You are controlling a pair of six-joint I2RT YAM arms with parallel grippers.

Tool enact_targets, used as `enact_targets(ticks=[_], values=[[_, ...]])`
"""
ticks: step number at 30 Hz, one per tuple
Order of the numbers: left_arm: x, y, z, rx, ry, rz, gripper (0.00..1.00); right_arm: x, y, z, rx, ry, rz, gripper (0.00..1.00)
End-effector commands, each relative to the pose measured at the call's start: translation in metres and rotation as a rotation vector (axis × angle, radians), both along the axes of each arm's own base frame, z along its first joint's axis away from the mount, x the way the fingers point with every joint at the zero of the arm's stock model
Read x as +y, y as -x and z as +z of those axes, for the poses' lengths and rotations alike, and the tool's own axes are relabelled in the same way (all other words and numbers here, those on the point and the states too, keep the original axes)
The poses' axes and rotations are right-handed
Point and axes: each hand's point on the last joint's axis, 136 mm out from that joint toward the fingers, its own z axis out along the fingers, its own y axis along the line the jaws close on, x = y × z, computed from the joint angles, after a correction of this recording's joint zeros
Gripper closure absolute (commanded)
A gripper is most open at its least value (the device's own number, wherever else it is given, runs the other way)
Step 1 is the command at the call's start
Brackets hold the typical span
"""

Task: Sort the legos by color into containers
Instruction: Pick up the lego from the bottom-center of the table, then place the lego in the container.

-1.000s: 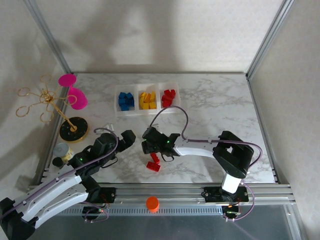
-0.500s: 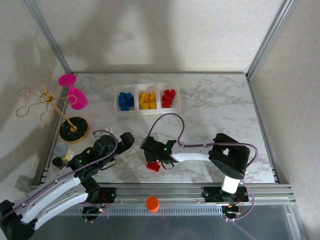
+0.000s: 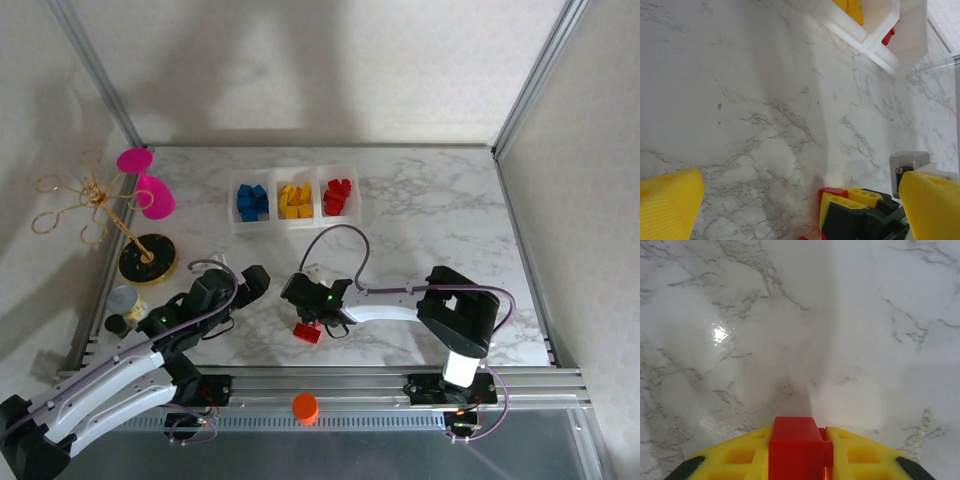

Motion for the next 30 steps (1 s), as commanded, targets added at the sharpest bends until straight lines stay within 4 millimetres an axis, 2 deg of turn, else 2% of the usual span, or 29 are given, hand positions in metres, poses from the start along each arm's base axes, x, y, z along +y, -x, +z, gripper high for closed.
enact_targets(ticks=[1, 6, 14, 19, 20, 21, 22, 25, 28, 30], values=[[-0.005, -0.009, 0.019, -0.043, 0.017, 0.0, 0.01, -0.005, -0.026, 0.041, -0.083, -0.041, -0.056, 0.78], [-0.012, -0.018, 0.028, -0.062, 0.008, -0.016, 0.0, -0.019, -0.065, 0.071, -0.161, -0.075, -0.098, 0.78], [-0.032, -0.04, 0.045, -0.095, 0.002, -0.047, 0.0, -0.043, -0.166, 0.121, -0.319, -0.153, -0.228, 0.76], [-0.045, -0.055, 0.053, -0.114, -0.017, -0.068, 0.0, -0.059, -0.232, 0.127, -0.377, -0.129, -0.296, 0.76], [-0.047, -0.058, 0.055, -0.116, -0.022, -0.068, 0.0, -0.055, -0.24, 0.127, -0.385, -0.125, -0.292, 0.76], [-0.05, -0.062, 0.056, -0.117, -0.028, -0.07, 0.0, -0.069, -0.259, 0.125, -0.403, -0.098, -0.331, 0.76], [-0.052, -0.066, 0.057, -0.118, -0.033, -0.073, 0.0, -0.069, -0.271, 0.123, -0.423, -0.079, -0.334, 0.76], [-0.059, -0.074, 0.062, -0.127, -0.037, -0.082, 0.0, -0.066, -0.301, 0.118, -0.446, -0.026, -0.324, 0.75], [-0.061, -0.079, 0.066, -0.14, -0.036, -0.08, 0.0, -0.066, -0.323, 0.11, -0.447, -0.001, -0.327, 0.75], [-0.062, -0.081, 0.067, -0.144, -0.036, -0.079, 0.0, -0.066, -0.333, 0.108, -0.452, 0.001, -0.32, 0.7]])
